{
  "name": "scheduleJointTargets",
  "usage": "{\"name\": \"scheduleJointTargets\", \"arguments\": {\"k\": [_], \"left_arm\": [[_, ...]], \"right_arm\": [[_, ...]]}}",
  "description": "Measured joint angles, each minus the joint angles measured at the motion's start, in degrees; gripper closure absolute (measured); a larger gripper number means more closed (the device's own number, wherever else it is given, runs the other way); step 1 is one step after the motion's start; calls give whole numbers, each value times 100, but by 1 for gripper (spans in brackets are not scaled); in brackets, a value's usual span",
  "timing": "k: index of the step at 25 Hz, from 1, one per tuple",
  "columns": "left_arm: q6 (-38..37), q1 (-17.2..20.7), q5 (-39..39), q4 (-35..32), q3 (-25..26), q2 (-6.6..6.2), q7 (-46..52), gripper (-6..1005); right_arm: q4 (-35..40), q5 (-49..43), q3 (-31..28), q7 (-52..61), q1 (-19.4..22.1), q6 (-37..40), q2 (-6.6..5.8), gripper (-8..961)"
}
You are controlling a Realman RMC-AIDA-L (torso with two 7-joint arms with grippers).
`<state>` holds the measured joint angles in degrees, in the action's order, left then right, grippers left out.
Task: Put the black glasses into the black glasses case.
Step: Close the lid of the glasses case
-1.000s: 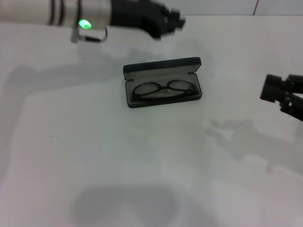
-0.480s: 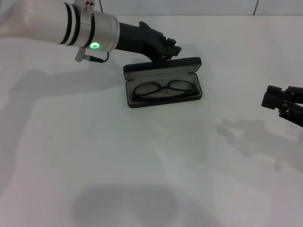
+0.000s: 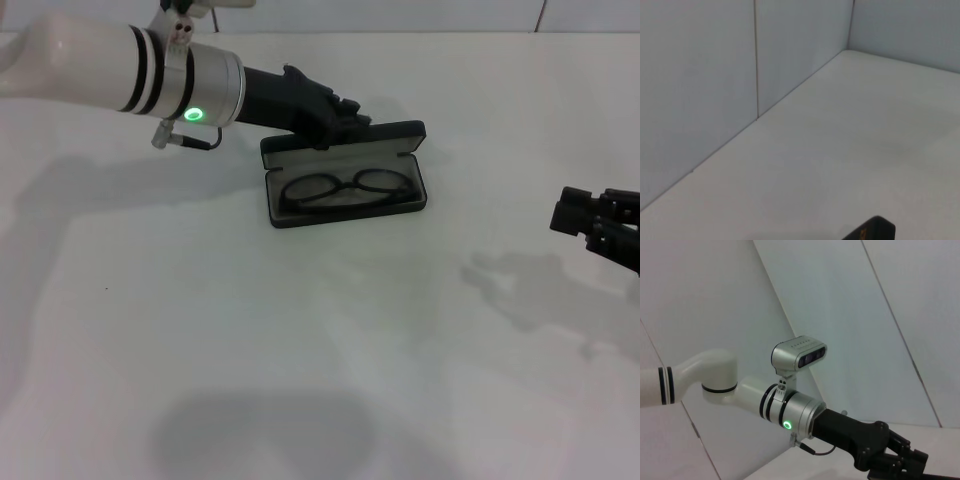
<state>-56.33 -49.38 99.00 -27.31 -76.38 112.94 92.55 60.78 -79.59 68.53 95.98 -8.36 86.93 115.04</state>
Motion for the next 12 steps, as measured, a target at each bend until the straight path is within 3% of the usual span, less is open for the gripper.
{"name": "scheduleJointTargets", "arguments": {"k": [12], "left_arm": [[-226,59,317,16,-37,62,211,771]], "right_arm": [[-78,-24,-16,18,2,11,0,717]]}}
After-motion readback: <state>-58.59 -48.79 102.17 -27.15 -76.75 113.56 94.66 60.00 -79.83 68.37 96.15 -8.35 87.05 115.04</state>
